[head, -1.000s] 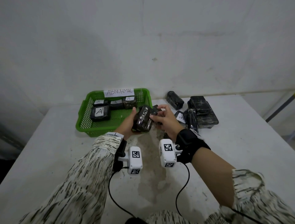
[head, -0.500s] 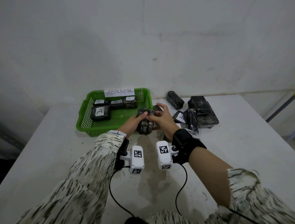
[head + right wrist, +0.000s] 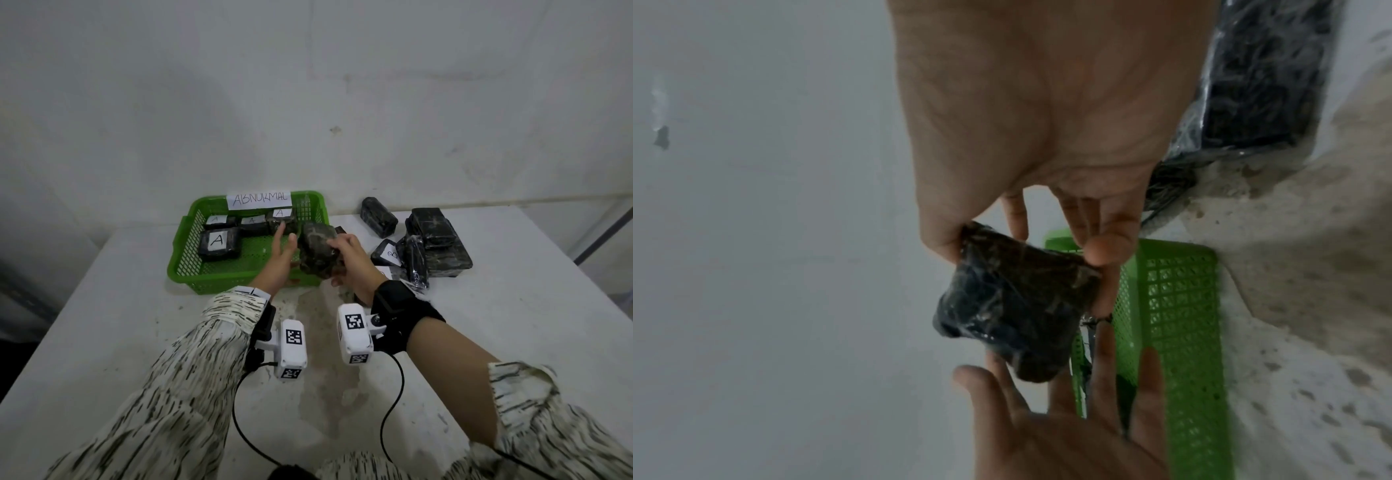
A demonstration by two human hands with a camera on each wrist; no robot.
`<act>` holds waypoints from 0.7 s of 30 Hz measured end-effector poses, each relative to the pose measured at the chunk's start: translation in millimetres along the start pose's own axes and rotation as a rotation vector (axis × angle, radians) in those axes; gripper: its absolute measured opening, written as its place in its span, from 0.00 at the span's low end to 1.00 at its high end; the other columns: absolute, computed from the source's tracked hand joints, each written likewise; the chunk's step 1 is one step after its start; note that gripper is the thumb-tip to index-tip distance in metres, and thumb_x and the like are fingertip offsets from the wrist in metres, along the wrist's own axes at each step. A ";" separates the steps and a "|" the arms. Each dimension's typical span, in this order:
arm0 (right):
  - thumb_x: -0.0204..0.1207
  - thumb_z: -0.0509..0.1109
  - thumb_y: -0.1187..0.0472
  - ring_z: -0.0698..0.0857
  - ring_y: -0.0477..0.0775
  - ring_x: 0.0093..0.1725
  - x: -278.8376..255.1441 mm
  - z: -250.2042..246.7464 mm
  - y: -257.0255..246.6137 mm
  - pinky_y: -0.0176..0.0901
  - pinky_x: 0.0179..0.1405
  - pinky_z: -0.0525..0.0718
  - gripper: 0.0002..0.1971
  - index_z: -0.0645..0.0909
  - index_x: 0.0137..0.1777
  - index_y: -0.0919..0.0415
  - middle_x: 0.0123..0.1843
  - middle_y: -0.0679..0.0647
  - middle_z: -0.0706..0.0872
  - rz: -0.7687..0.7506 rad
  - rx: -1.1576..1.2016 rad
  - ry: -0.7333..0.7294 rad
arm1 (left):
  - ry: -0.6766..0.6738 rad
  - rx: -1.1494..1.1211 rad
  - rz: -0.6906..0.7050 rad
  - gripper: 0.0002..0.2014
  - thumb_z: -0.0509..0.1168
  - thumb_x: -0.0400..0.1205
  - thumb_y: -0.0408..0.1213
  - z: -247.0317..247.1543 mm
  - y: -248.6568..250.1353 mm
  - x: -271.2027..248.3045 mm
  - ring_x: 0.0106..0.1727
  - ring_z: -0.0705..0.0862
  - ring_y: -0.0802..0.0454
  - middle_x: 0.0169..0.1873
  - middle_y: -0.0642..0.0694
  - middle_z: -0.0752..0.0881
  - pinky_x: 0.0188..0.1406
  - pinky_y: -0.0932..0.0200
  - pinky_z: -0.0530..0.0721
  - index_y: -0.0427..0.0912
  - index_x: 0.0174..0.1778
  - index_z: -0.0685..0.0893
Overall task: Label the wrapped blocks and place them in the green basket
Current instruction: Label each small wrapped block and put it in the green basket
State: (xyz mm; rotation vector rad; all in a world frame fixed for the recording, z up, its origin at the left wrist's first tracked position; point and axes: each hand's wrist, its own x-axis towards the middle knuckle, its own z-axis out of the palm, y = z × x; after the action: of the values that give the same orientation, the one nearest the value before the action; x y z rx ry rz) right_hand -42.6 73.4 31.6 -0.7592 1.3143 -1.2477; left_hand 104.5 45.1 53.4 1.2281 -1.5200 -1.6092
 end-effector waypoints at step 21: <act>0.61 0.63 0.88 0.75 0.50 0.66 0.9 9.8 -4.8 0.39 0.48 0.85 0.37 0.68 0.65 0.53 0.65 0.52 0.75 -0.282 -0.229 -0.153 | 0.157 -0.383 -0.055 0.09 0.64 0.82 0.40 -18.3 -9.0 19.1 0.43 0.86 0.49 0.52 0.40 0.84 0.29 0.56 0.88 0.40 0.53 0.73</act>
State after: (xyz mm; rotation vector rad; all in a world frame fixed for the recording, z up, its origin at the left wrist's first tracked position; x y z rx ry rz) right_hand -34.5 69.2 37.6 -1.2133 1.2671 -1.2424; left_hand 115.1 21.9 42.0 1.1548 -1.0296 -1.6975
